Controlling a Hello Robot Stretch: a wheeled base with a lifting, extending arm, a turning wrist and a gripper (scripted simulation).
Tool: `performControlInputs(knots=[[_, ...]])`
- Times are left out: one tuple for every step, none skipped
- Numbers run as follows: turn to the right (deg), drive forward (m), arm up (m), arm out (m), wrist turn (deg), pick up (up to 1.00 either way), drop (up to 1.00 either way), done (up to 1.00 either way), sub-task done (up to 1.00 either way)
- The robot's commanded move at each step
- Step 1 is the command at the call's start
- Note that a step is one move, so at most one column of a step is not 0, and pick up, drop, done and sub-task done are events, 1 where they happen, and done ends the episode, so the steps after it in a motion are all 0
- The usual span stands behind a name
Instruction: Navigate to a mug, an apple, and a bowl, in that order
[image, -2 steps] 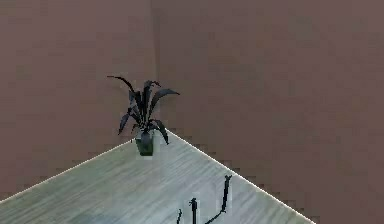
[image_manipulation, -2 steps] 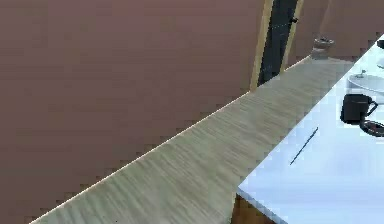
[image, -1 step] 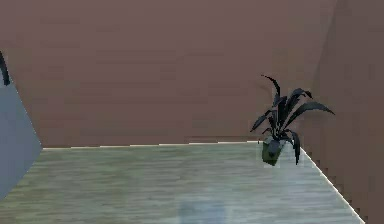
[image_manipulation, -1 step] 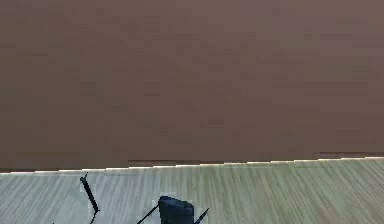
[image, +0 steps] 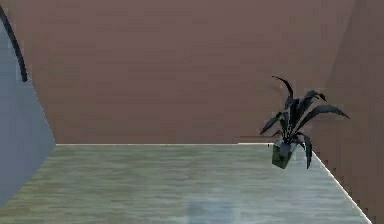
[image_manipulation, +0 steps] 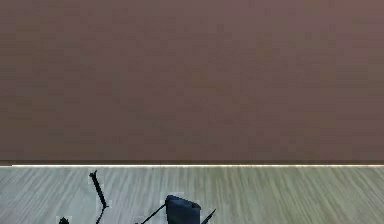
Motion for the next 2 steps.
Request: performControlInputs(knots=[[0.0,0.10,0.00,0.00,0.0,0.00,0.00,0.00,0.00],[45.0,0.00,0.00,0.00,0.0,0.00,0.00,0.00,0.00]])
